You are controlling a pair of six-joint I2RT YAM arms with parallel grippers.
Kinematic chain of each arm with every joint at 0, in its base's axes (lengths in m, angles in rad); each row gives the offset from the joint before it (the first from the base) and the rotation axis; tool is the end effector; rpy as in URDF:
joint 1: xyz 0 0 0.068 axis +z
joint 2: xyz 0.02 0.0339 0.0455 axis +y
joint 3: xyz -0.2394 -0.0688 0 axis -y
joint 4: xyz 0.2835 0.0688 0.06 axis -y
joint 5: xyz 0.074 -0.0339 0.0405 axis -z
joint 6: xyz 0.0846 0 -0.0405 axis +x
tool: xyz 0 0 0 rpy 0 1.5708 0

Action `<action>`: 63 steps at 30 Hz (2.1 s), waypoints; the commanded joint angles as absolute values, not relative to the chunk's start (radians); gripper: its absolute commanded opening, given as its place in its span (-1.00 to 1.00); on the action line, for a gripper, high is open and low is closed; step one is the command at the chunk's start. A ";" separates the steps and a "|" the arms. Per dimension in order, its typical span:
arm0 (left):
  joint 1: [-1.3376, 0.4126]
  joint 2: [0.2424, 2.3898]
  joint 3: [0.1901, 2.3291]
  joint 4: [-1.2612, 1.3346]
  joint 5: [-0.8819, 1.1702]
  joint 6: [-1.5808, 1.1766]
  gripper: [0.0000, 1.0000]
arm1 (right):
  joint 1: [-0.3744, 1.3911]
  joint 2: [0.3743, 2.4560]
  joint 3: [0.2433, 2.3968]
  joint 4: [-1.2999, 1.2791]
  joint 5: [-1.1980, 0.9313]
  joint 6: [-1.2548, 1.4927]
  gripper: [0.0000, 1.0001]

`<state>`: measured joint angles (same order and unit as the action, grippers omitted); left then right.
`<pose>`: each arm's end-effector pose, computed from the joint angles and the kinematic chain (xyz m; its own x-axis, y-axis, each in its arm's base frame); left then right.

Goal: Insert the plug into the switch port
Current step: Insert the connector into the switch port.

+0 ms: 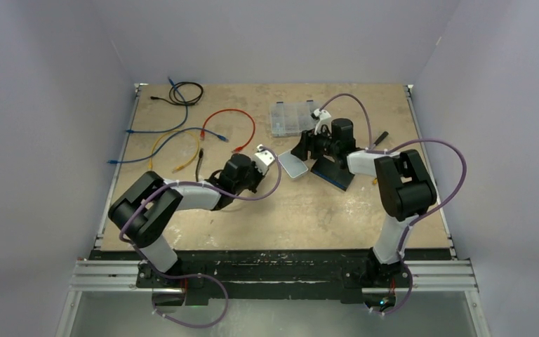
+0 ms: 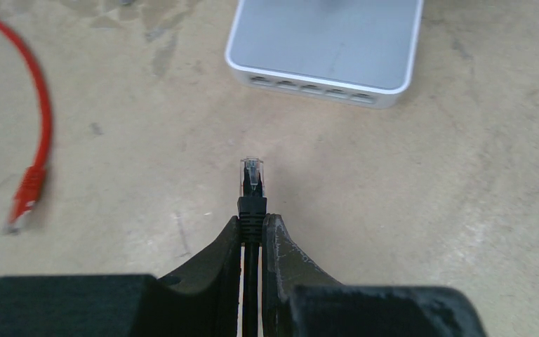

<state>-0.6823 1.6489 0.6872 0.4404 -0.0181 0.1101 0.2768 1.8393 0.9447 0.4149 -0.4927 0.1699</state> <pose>0.3018 -0.2432 0.0750 -0.3162 0.3985 -0.8609 0.6570 0.7466 0.1042 0.4118 0.1586 0.0922 -0.5465 -0.0004 -0.8374 -0.5601 0.7436 0.3652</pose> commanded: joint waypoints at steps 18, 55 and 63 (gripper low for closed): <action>-0.670 1.715 0.438 0.983 0.193 -0.056 -1.00 | 0.295 1.958 1.014 0.331 -0.702 0.101 0.00; -0.660 1.953 0.465 1.286 0.087 -0.233 -1.00 | 0.333 1.986 1.046 0.289 -0.754 0.072 -0.02; -0.661 1.965 0.479 1.283 0.114 -0.240 -1.00 | 0.334 1.987 1.046 0.291 -0.758 0.074 -0.02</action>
<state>-0.6674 1.9472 0.4549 1.2591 0.0761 -0.2100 0.3256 1.9766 1.0191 0.2989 -0.7509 0.0853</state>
